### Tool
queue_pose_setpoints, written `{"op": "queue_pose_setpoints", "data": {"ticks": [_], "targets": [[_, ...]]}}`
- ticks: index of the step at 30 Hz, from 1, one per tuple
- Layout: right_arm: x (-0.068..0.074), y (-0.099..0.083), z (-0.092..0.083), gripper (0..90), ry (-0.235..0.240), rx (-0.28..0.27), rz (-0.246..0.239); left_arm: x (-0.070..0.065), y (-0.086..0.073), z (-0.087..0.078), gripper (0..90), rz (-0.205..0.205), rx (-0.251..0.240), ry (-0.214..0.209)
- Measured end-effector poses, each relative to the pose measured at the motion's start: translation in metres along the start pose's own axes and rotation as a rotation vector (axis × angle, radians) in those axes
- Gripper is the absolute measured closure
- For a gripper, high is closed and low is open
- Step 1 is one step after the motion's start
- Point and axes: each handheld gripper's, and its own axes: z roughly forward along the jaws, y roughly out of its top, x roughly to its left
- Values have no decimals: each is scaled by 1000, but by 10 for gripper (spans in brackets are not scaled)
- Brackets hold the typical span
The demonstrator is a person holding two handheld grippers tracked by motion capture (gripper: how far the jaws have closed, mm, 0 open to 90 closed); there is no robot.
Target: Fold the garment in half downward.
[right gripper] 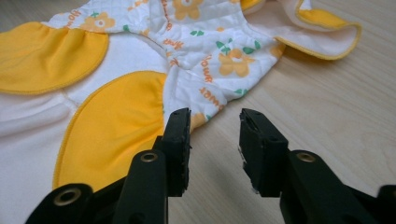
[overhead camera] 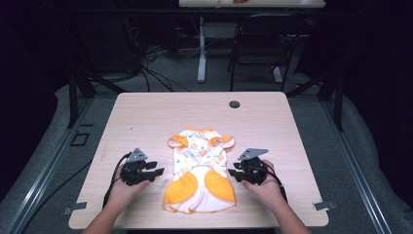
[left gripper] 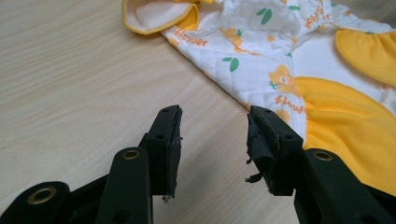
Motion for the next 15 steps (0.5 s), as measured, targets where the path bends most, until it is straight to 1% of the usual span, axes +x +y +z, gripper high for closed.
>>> {"op": "queue_pose_setpoints", "data": {"ticks": [3, 4, 5, 6, 7, 8, 9, 10, 11, 12, 13, 14, 15], "targets": [[-2, 8, 3, 576, 12, 10, -4, 0, 8, 1, 528, 4, -10, 2], [-4, 14, 4, 562, 20, 17, -3, 1, 15, 2, 525, -2, -16, -8], [-4, 14, 4, 562, 20, 17, -3, 1, 15, 2, 521, -2, -16, -8], [-4, 17, 4, 558, 14, 24, -8, 1, 19, 4, 521, -3, -19, -12], [-3, 25, 4, 508, -8, 37, -27, 1, 22, 5, 504, 10, -27, -26], [-3, 25, 4, 508, -8, 37, -27, 1, 25, 7, 504, 19, -25, -37], [-2, 29, 4, 475, -42, 33, -43, 1, 29, 9, 503, 24, -15, -47], [-3, 35, 4, 469, -63, 19, -71, 0, 35, 14, 501, 34, 14, -37], [-4, 38, 5, 460, -54, 22, -68, 0, 38, 15, 499, 43, 27, -18], [-5, 41, 6, 443, -51, 25, -56, 0, 41, 17, 497, 61, 21, 6], [-9, 44, 7, 444, -29, 36, -25, 0, 43, 19, 490, 65, 19, 16], [-11, 45, 8, 451, -10, 39, 3, 0, 47, 21, 490, 44, 33, 24], [-15, 48, 10, 454, 10, 39, 23, 1, 50, 22, 489, 36, 50, 38]]}}
